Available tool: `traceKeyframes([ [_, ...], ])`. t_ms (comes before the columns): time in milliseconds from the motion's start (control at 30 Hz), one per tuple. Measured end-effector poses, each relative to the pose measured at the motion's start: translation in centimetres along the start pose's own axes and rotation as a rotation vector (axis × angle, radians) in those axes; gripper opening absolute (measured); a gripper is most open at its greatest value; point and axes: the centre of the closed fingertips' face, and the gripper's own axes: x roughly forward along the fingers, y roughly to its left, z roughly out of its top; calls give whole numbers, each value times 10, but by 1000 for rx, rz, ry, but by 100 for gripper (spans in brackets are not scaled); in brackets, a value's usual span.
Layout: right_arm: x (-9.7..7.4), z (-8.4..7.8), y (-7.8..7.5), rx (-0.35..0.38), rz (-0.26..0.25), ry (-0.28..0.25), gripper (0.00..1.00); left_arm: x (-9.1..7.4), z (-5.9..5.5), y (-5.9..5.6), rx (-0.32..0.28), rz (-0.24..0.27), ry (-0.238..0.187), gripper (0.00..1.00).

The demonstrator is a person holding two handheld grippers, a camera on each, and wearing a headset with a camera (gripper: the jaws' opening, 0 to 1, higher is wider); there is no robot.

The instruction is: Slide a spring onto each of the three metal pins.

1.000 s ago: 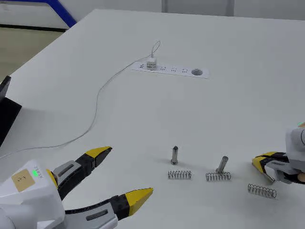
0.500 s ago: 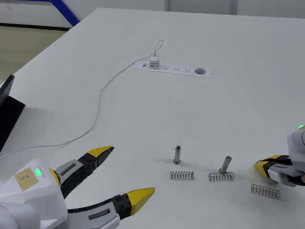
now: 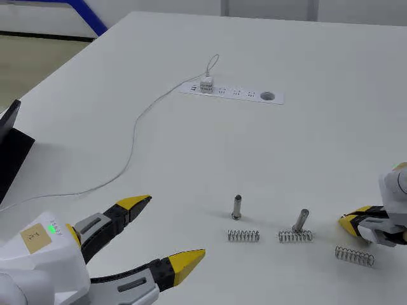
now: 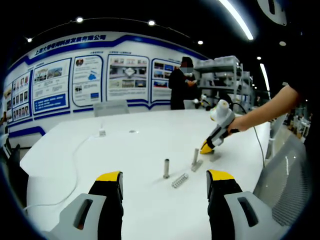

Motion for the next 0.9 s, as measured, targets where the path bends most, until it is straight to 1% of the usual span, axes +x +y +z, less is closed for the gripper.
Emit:
traceKeyframes([
  [133, -1, 1, 1, -8, 1, -5, 6, 0, 0, 1, -3, 6, -2, 69],
  [400, -6, 2, 1, 6, 2, -36, 6, -1, -1, 1, 3, 4, 3, 69],
  [500, -8, 4, -1, 17, 1, -52, 6, -1, 0, 1, 5, 4, 3, 68],
  [600, -10, 6, -1, 12, -1, -63, 6, -1, 0, 1, 5, 3, 3, 68],
  [733, -13, 8, 0, 26, -1, -81, 6, -1, -1, 1, 6, 3, 6, 68],
  [900, -16, 11, 0, 20, -3, -99, 6, -1, -1, 2, 5, 7, 6, 68],
])
